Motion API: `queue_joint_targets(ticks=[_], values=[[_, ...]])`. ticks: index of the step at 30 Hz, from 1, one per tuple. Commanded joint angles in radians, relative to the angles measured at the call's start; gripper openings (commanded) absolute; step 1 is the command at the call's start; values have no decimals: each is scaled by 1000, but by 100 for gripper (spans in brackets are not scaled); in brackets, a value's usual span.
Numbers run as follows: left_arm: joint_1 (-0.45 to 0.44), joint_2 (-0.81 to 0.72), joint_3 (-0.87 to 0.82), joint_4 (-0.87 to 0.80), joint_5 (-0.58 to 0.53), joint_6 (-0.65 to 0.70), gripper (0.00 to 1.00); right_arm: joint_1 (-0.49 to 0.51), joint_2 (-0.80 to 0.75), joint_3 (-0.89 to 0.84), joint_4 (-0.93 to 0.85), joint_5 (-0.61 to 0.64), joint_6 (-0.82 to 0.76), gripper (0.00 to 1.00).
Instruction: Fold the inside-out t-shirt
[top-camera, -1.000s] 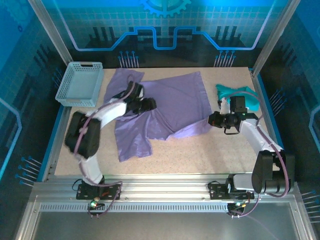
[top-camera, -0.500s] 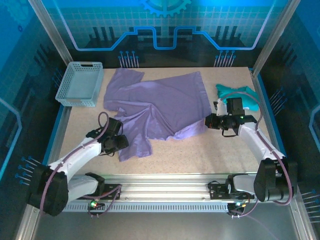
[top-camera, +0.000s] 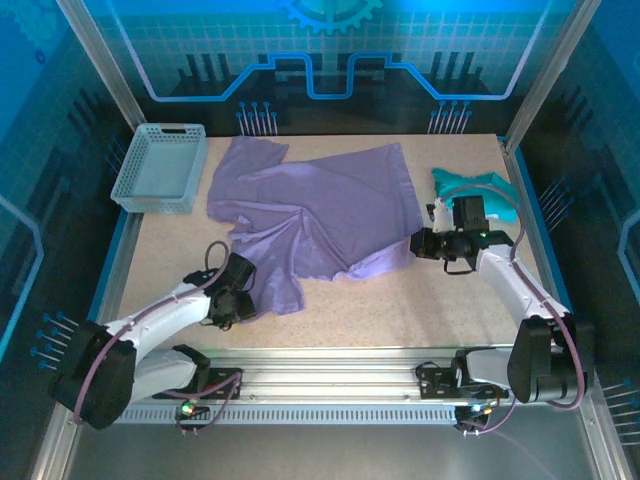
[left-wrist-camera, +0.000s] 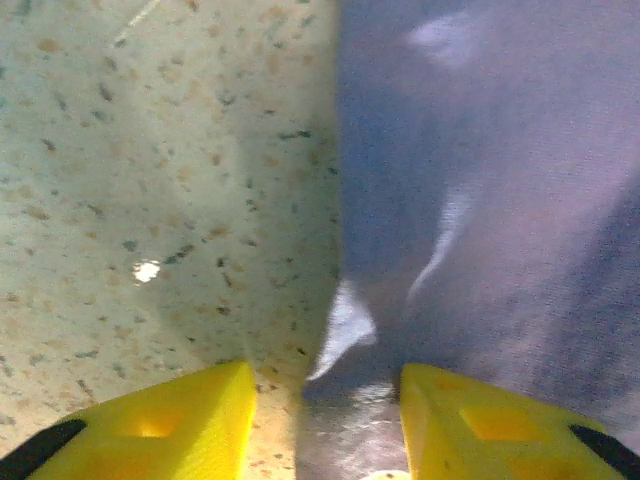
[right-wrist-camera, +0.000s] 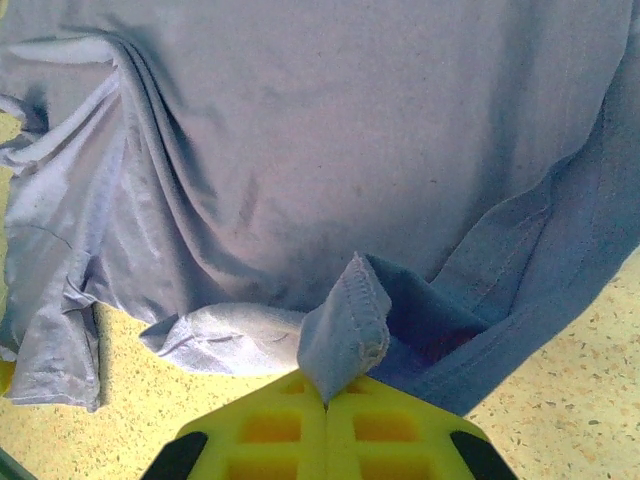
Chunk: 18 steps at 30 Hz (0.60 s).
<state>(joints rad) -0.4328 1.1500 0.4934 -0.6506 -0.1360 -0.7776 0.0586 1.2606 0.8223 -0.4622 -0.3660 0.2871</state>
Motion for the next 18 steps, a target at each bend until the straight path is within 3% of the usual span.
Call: queue_joint_targets(ticks=[1,11,14,18], values=[[-25,6,-22,4,4,-31,38,11,9,-28,-2,11,-12,0],[-32,122,-24,155,45,-17,0,10,35,-26,32,8,-5,0],[-28,39,18,146,21,-3,0,10,35,-5,43,-9,1,0],[-5,-177,231,65,-100,55,0,-1,-29,87,49,-42,24,0]])
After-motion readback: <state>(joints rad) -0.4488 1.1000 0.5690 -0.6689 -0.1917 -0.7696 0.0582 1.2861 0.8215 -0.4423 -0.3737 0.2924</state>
